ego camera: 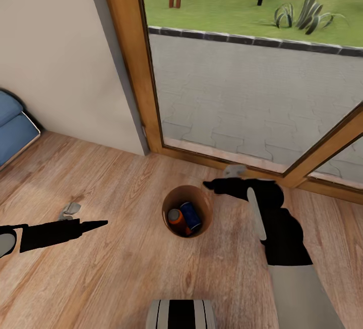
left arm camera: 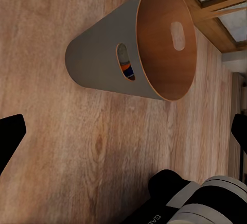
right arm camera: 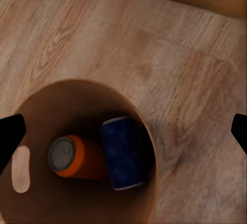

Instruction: Put the three can of soda from the living room inside the tash can in the kitchen.

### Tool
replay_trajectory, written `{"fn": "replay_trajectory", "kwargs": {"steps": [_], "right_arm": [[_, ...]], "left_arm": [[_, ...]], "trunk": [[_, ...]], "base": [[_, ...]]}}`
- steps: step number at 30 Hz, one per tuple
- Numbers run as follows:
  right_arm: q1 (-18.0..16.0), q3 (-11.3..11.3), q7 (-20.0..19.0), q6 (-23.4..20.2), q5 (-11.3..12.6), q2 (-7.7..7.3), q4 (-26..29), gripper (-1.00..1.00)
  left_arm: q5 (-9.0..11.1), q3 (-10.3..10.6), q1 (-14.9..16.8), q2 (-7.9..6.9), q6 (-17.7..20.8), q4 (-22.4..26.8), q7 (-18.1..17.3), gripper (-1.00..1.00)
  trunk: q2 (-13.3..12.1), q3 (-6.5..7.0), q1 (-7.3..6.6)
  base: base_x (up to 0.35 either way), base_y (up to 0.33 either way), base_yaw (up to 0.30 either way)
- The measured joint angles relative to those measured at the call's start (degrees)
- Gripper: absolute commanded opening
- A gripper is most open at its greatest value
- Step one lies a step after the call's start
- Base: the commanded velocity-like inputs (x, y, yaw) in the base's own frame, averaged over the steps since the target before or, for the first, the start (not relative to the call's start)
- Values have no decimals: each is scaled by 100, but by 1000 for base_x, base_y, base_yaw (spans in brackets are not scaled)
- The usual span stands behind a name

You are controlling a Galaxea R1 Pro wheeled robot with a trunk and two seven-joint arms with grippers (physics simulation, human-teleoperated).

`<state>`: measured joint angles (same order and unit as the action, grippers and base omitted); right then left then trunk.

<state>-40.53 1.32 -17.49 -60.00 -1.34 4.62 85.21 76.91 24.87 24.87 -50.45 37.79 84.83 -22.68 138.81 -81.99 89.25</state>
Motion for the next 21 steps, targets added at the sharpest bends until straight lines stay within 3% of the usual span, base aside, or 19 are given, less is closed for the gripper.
{"fn": "replay_trajectory", "kwargs": {"steps": [21], "right_arm": [[124, -123, -15, 0, 11, -75, 171, 100]], "left_arm": [[-8, 0, 0, -8, 0, 6, -10, 100]], "trunk": [[0, 0, 0]], "base": [[0, 0, 0]]}}
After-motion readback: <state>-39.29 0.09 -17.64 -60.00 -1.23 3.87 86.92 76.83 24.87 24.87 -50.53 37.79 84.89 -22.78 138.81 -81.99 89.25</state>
